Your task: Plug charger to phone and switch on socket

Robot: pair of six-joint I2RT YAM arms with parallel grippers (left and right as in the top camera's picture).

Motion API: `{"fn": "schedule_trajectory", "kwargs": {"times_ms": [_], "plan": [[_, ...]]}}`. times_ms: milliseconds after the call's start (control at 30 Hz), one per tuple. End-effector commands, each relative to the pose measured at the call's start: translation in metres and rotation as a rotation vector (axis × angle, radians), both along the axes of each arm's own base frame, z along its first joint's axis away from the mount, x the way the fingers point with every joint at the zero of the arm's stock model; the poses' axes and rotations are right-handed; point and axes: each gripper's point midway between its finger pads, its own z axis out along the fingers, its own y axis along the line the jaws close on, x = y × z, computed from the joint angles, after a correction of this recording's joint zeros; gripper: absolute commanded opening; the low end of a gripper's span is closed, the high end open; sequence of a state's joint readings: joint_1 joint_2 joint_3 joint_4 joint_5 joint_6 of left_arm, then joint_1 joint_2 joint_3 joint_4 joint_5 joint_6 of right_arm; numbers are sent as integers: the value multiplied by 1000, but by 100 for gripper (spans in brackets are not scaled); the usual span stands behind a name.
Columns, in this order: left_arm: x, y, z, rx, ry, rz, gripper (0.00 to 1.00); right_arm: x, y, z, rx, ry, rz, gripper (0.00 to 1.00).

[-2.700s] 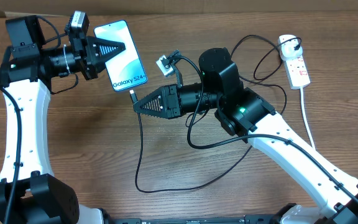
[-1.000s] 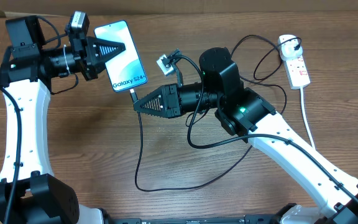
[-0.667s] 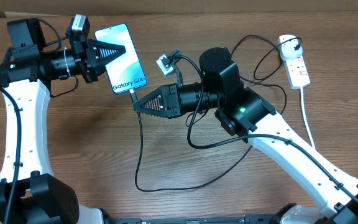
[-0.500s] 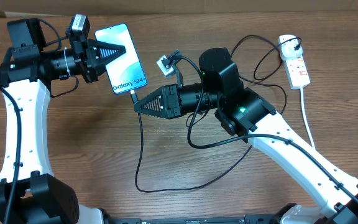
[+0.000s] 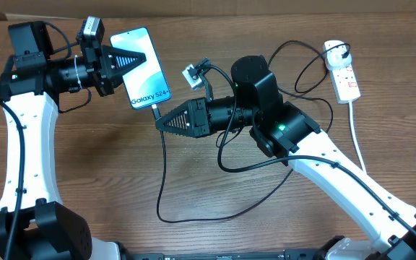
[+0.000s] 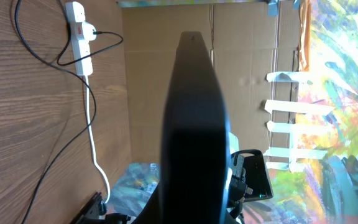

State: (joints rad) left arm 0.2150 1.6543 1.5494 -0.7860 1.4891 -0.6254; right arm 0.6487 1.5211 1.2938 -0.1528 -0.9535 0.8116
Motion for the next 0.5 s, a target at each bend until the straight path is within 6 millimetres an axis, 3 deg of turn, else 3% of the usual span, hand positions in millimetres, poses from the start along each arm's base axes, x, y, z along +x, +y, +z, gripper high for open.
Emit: {"fn": "schedule_trajectory", "kwargs": {"times_ms": [0, 467], "plan": [[-8, -4, 12, -34, -48, -43, 4, 1, -3, 16, 26, -44, -13, 4], [-8, -4, 12, -28, -70, -44, 4, 1, -3, 16, 26, -39, -14, 4]]}}
